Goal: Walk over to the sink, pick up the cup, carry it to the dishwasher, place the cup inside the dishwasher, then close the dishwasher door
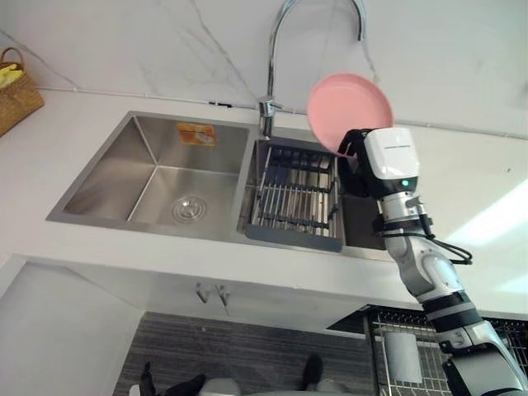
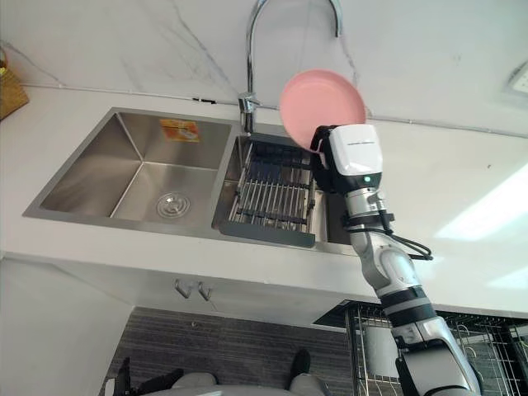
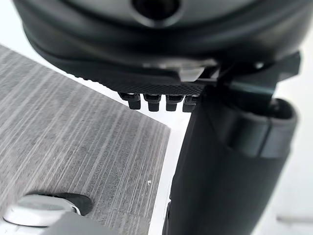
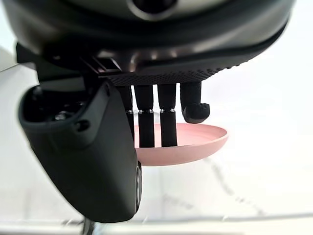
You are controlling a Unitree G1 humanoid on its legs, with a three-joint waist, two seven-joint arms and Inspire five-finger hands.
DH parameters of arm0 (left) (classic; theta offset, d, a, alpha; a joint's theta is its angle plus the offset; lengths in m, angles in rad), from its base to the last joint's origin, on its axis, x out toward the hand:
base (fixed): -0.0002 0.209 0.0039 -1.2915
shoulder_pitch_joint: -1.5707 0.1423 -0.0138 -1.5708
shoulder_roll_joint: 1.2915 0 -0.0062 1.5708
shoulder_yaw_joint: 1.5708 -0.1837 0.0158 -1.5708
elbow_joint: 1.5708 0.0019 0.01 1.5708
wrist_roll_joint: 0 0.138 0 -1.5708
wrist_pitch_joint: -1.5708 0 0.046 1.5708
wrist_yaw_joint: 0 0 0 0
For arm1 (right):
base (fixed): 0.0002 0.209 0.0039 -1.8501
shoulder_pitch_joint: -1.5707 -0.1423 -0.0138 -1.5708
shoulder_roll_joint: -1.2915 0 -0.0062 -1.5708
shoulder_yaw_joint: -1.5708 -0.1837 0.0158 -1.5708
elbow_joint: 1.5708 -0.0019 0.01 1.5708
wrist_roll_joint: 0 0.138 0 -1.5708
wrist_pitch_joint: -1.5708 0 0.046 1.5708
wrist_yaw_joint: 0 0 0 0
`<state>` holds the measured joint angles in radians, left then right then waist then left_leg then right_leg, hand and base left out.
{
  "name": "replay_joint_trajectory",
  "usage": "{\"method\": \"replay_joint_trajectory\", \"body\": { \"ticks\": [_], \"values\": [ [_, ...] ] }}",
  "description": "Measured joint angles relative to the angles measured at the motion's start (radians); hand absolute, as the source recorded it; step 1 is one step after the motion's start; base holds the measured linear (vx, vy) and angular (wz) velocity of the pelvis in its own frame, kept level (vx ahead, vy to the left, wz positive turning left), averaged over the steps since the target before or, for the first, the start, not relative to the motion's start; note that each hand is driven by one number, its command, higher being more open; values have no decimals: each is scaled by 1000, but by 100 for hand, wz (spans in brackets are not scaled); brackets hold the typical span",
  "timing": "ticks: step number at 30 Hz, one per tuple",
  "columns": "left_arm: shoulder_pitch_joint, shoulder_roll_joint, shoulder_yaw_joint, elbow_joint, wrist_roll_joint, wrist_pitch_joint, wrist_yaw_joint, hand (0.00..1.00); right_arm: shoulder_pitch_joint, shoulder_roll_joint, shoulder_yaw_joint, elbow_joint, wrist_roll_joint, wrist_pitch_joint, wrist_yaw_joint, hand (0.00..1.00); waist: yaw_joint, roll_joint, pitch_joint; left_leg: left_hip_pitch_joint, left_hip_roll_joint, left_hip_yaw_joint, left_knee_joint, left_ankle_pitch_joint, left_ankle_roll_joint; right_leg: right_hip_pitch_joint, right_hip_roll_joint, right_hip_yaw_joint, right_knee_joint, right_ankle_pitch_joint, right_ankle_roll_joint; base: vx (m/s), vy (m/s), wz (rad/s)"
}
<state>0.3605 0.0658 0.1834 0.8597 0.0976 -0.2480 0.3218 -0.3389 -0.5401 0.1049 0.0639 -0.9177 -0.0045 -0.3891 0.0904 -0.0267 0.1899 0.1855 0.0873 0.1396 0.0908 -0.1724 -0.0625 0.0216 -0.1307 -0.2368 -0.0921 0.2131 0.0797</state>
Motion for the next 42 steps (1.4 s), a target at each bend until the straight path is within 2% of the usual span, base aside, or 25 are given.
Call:
{"method": "replay_joint_trajectory", "body": {
  "ticks": [4, 6, 7, 8, 9, 10, 11, 12, 13, 14, 15, 16, 17, 18, 19, 20, 23, 27, 30, 34, 35, 36, 37, 39, 42],
  "values": [
    [11, 19, -20, -7, 21, -4, -21, 100, 133, -8, -161, -153, 34, 7, -23, 0, -45, 0, 0, -23, -6, 90, 84, -61, 14, -48, 5, 100, 5, 25, 3, -46, 60, -71],
    [11, 41, -37, -9, 25, -5, -38, 100, 191, -7, -224, -192, 33, 23, -41, 0, -67, -2, -1, -53, -10, 137, 137, -93, 20, -86, 6, 145, 7, 28, -6, -67, 72, -80],
    [13, 46, -36, -22, 33, 4, -48, 100, 215, 2, -256, -193, 33, 29, -50, 0, -82, -7, 0, -66, -10, 178, 144, -99, 27, -115, 3, 114, 5, -12, -62, -71, 97, -78],
    [12, 44, -36, -25, 39, 6, -51, 100, 224, 8, -268, -192, 33, 36, -51, 0, -83, 4, -6, -66, -8, 201, 123, -93, 41, -126, 0, 46, 4, -57, -125, -70, 162, -134],
    [6, 39, -31, -30, 36, 9, -50, 100, 224, 32, -282, -192, 32, 44, -52, 0, -79, 39, -14, -58, 17, 273, 75, -72, 60, -162, -12, -144, 67, -136, -193, -22, 155, -163],
    [7, 38, -22, -39, 14, 10, -48, 100, 225, 47, -282, -189, 29, 39, -58, 0, -76, 40, -12, -42, 25, 342, 66, -66, 56, -199, -69, -301, 282, -171, -216, 17, 111, -165],
    [7, 44, -10, -39, 2, 11, -48, 100, 231, 47, -282, -186, 29, 34, -59, 0, -76, 38, -13, -28, 24, 369, 71, -71, 54, -192, -98, -363, 387, -199, -237, 44, 41, -158],
    [6, 42, 12, -39, -19, 12, -43, 100, 233, 47, -281, -186, 26, 25, -63, 0, -70, 31, -16, -11, 20, 406, 114, -88, 63, -161, -125, -459, 467, -260, -236, 8, 23, -177],
    [-6, 37, 37, -38, -36, 17, -39, 100, 228, 43, -278, -187, 19, 0, -66, 0, -49, 29, -26, -26, 24, 425, 174, -97, 72, -156, -92, -474, 399, -195, -217, -25, 3, -182],
    [-7, 37, 48, -37, -42, 17, -38, 100, 229, 42, -277, -187, 12, -15, -68, 0, -44, 23, -32, -46, 33, 424, 185, -101, 81, -153, -54, -448, 314, -140, -193, -111, -24, -217],
    [4, 25, 71, -15, -70, 34, -30, 100, 210, 35, -284, -189, 0, -40, -81, 0, -22, 41, -60, -55, 37, 453, 81, -104, 49, -150, 45, -406, 140, -60, -165, -168, -34, -182],
    [-3, 30, 72, 12, -70, 45, -33, 100, 212, 36, -289, -187, -10, -44, -94, 0, -20, 27, -62, -56, 33, 502, 90, -95, 49, -152, 24, -447, 204, -160, -157, -136, -60, -178],
    [-5, 25, 73, 17, -72, 61, -39, 100, 213, 31, -293, -184, -15, -49, -94, 0, -24, 31, -62, -55, 42, 531, 101, -95, 49, -141, 20, -482, 226, -206, -130, -61, -49, -101],
    [-5, 22, 71, 15, -72, 65, -42, 100, 213, 31, -296, -182, -16, -51, -94, 0, -26, 32, -61, -50, 46, 549, 108, -95, 49, -136, 20, -492, 225, -215, -117, 40, -76, -102],
    [-7, 11, 85, 17, -80, 83, -40, 100, 220, 25, -298, -180, -16, -61, -88, 0, -25, 24, -63, -35, 49, 579, 127, -93, 45, -112, 40, -494, 171, -156, -146, 30, -79, -87],
    [-8, -6, 117, 21, -84, 99, -39, 100, 244, 5, -309, -187, -16, -71, -85, 0, -29, 29, -66, -25, 52, 588, 132, -89, 42, -92, 59, -480, 127, -138, -147, 19, -83, -73],
    [9, -10, 144, 19, -77, 102, -43, 100, 327, -24, -393, -221, -13, -91, -65, 0, -42, 26, -71, -18, 54, 600, 120, -79, 28, -66, 103, -456, 31, -97, -160, -13, -50, -29],
    [27, -17, 151, 19, -76, 102, -42, 100, 396, -24, -463, -235, -7, -98, 0, 0, -52, 25, -70, -9, 52, 608, 114, -72, 25, -57, 117, -426, 0, -83, -162, -53, 11, -22],
    [24, -17, 155, 18, -73, 101, -42, 100, 447, -1, -493, -237, -4, -106, 59, 0, -57, 22, -69, -4, 44, 607, 101, -71, 24, -60, 116, -419, 0, -82, -157, -83, 70, -9],
    [5, -12, 154, 16, -59, 98, -41, 100, 500, 103, -491, -236, 14, -112, 109, 0, -59, 2, -68, -25, 30, 611, 80, -74, 18, -89, 108, -418, 0, -69, -135, -102, 91, -3],
    [2, -8, 145, 16, -58, 97, -41, 100, 513, 149, -487, -226, 14, -112, 121, 0, -61, 3, -69, -39, 33, 612, 78, -72, 34, -99, 105, -420, 2, -76, -118, -97, 73, -1],
    [3, -7, 141, 16, -58, 96, -42, 100, 515, 163, -484, -217, 14, -109, 121, 0, -64, 10, -75, -49, 35, 611, 78, -70, 37, -106, 103, -424, 9, -78, -117, -76, 77, 7],
    [3, -7, 131, 16, -58, 93, -44, 100, 515, 176, -477, -189, 14, -106, 121, 0, -66, 10, -76, -66, 37, 607, 84, -69, 41, -130, 86, -421, 56, -86, -142, -4, 48, 10],
    [-5, -2, 121, 19, -58, 92, -44, 100, 513, 182, -456, -136, 14, -83, 121, 0, -68, 8, -71, -82, 38, 598, 97, -68, 42, -149, 75, -426, 83, -95, -152, 23, 57, 14],
    [-21, -2, 111, 25, -58, 89, -49, 100, 493, 201, -425, -53, 14, -39, 121, 0, -66, 12, -60, -115, 38, 567, 116, -68, 39, -146, 83, -449, 30, -69, -188, 0, 37, 26]
  ]
}}
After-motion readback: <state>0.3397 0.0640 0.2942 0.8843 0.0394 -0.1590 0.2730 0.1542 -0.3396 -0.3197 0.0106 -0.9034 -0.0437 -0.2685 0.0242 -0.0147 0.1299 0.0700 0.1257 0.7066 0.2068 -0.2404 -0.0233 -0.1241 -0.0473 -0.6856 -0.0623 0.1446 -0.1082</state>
